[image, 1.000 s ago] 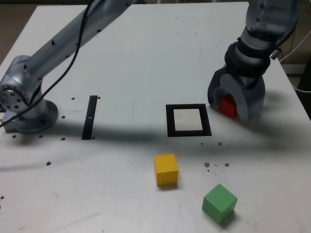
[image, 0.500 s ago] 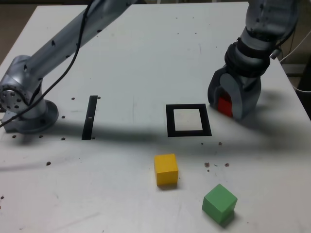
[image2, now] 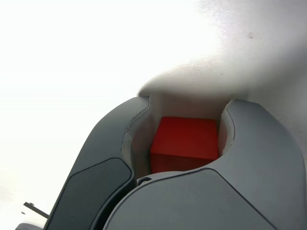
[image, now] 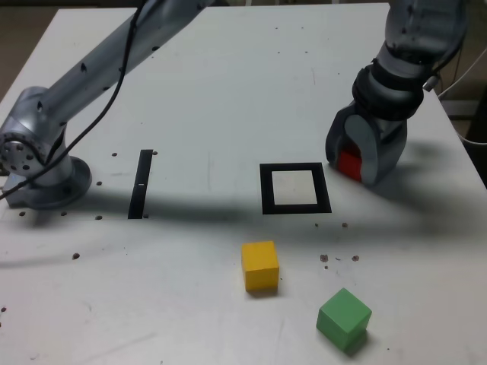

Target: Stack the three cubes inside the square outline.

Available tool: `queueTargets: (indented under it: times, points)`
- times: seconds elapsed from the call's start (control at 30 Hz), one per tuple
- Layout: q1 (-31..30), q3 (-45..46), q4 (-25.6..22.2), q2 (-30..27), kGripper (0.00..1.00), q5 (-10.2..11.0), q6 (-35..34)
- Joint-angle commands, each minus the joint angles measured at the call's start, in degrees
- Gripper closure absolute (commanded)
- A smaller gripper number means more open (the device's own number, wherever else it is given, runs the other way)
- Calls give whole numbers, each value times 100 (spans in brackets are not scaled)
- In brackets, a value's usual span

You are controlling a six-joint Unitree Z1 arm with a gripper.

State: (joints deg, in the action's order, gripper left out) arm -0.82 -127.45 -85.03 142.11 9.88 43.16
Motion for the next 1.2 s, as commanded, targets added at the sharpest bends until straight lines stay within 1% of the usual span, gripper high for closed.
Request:
queueTargets:
  times: [0.0, 0.17, 0.33, 0.57, 0.73, 0.8, 1.17]
  points:
    - [12, -26, -46, -149, 54, -9, -37]
    - [22, 111, -140, -435, 54, -45, -200]
    - [63, 646, -78, -857, 54, -110, -608]
    - [74, 1564, 218, -1514, 54, -378, -1282]
    - [74, 2102, 262, -1931, 54, -473, -1885]
    - [74, 2290, 258, -2071, 54, -547, -2162]
    - [55, 2791, 279, -2321, 54, -933, -3664]
